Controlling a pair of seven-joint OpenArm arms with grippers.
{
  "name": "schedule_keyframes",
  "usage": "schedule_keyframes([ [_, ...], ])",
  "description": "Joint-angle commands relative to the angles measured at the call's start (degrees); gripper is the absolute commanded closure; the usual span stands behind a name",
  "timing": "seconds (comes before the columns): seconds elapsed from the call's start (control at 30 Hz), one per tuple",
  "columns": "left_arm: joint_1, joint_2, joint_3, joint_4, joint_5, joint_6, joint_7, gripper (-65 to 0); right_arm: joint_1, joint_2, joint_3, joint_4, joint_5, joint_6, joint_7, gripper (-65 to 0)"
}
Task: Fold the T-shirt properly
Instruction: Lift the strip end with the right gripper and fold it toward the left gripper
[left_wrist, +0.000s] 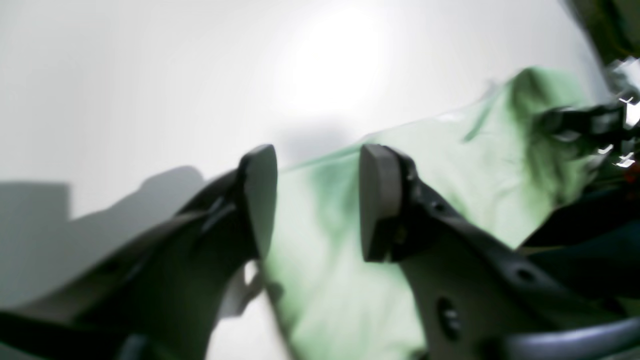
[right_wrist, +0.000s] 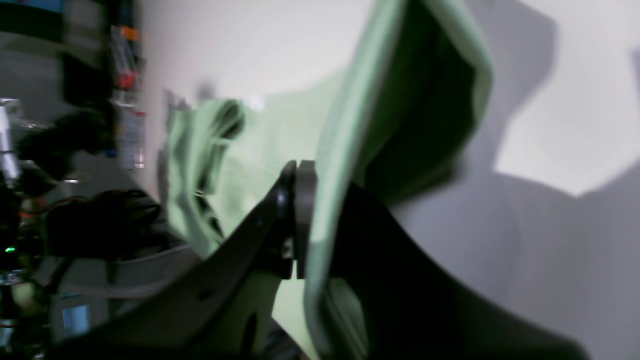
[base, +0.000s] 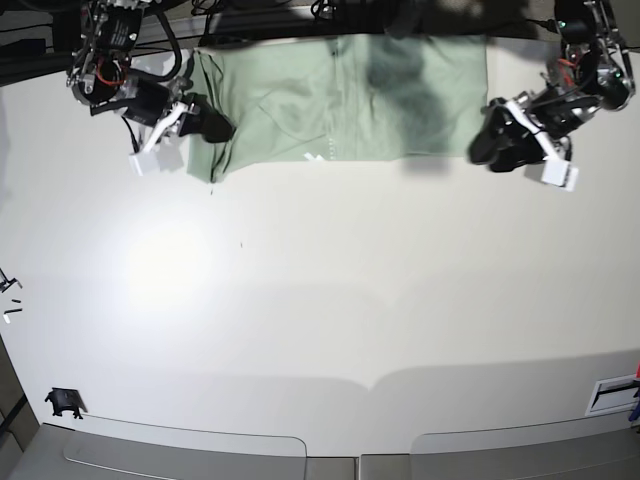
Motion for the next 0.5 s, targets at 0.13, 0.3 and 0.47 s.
schedule_keyframes([
  [0.13,5.6,-4.6,-6.4,1.0,2.7,-0.5,-0.6,0.0,4.1,0.4,0.3,2.4,12.6,2.0,-1.4,0.0],
  [0.3,12.2,-5.5,-7.5,0.7,13.1,-0.5,-5.6,0.0,3.7,-4.3,0.2,8.9,16.4,2.0,-1.4,0.0],
  [0.47,15.8,-5.1,-7.4,0.6,14.2,1.3,-8.9,0.0,1.5,-11.8,-5.4,15.8,16.4,2.0,-1.4,0.0],
])
